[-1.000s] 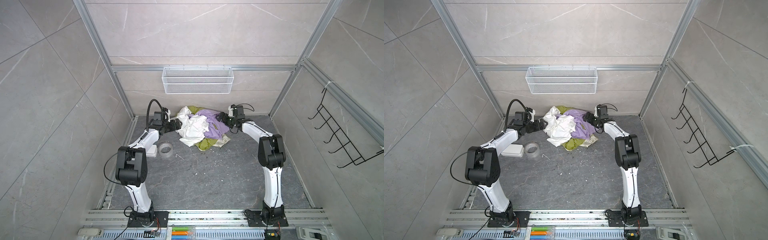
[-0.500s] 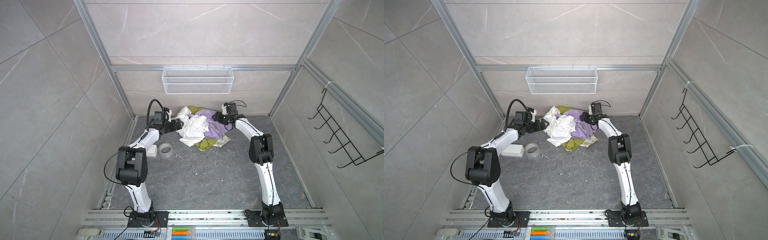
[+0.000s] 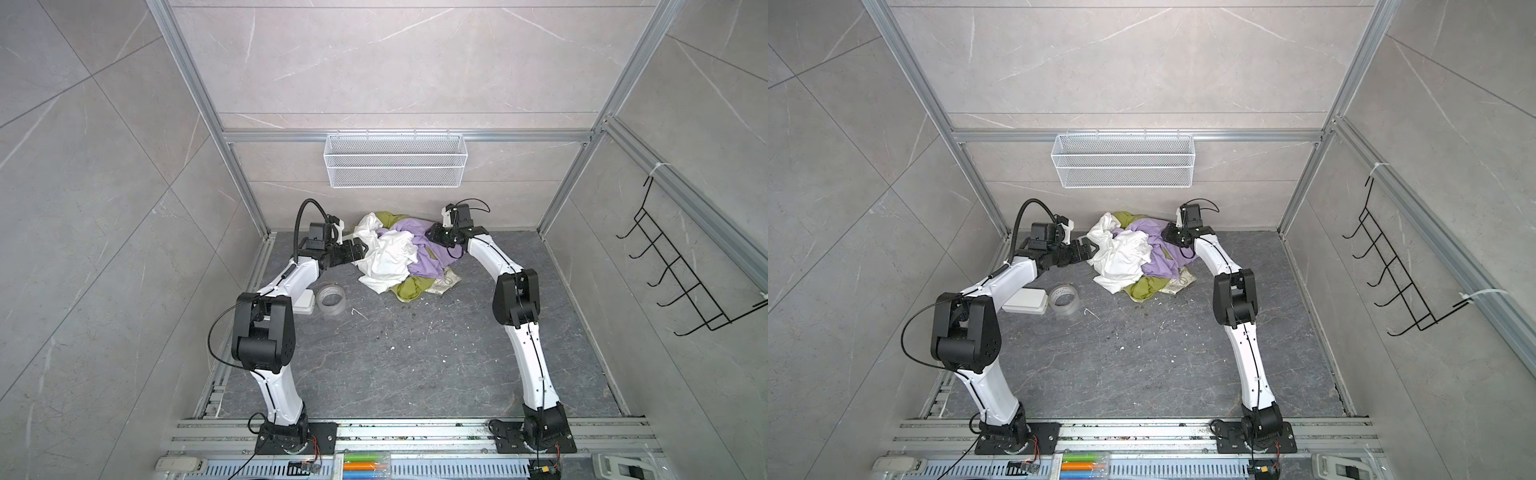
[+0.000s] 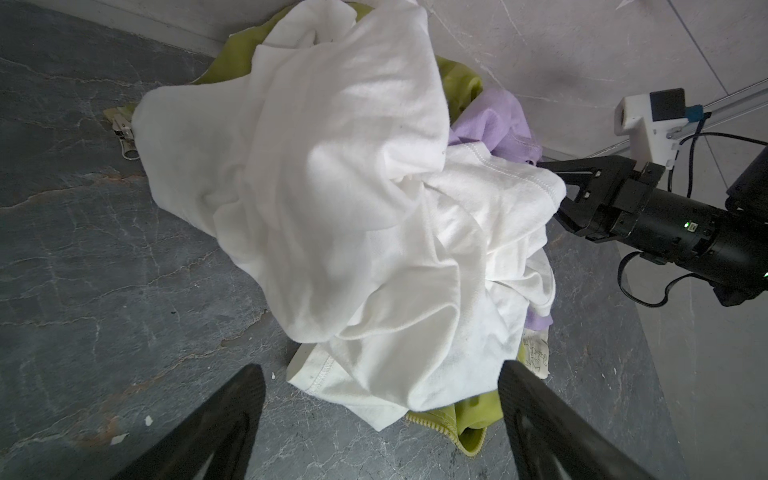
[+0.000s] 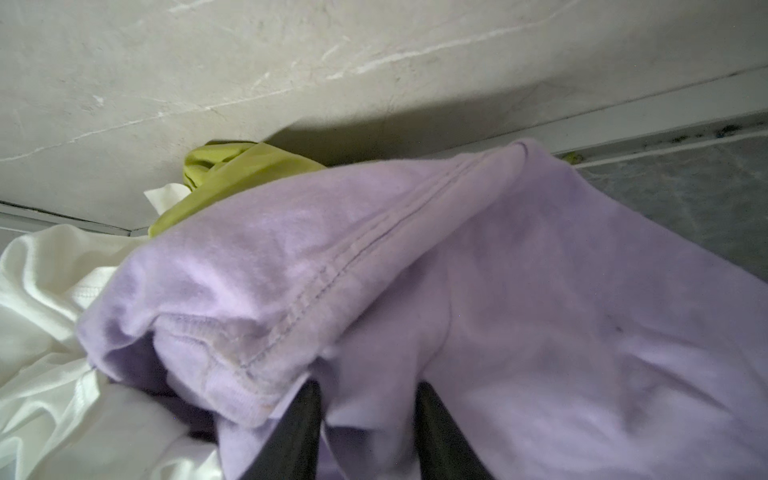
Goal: Pick out a specific cloth from the pile
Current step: 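Lower the right gripper onto the purple shirt and close on its fabric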
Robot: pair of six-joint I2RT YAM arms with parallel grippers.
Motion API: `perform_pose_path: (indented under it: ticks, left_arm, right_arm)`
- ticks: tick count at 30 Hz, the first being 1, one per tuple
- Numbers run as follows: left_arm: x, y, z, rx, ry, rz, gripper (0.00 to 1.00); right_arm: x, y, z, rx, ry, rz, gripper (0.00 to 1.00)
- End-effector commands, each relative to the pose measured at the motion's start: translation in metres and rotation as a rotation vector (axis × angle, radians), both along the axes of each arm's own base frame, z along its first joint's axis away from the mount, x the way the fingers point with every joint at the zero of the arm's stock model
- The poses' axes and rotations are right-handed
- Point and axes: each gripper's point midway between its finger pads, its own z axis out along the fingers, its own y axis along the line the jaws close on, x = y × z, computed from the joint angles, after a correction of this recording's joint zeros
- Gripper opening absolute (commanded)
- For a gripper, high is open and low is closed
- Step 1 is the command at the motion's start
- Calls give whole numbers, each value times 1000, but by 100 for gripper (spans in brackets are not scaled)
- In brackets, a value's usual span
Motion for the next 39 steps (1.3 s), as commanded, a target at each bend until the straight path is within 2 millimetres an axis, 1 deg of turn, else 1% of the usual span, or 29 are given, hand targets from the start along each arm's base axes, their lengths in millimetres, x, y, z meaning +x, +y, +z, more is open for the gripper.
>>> perform_pose_path:
  ticks: [1, 6, 10, 12, 14, 15, 16, 25, 39]
  left_arm:
    - [-4, -4, 16, -23, -23, -14, 91]
    - [-6, -4, 17, -23, -25, -12, 90]
    - [-7, -3, 18, -24, -26, -12, 91]
    - [-8, -3, 20, -25, -28, -10, 90]
    - [-9, -3, 22, -26, -32, -10, 90]
    - [-9, -3, 23, -24, -34, -10, 90]
    - [-10, -2, 24, -21, -38, -9, 90]
    - [-19, 2, 30, -10, -58, -2, 90]
    - [-25, 3, 33, -14, -68, 4, 90]
  right_arm:
    - [1, 3, -8, -15, 12, 2, 33]
    - [0, 5, -2, -8, 6, 11, 24]
    - [-2, 6, 6, -3, -9, 15, 21]
    - [-3, 8, 10, 0, -17, 18, 21]
    - [-4, 10, 7, -3, -14, 25, 20]
    - [-4, 9, 23, 3, -37, 26, 20]
    - [-6, 10, 28, 3, -46, 30, 20]
    - [-14, 8, 55, 3, -97, 27, 17]
    - [-24, 2, 74, 1, -136, 18, 17]
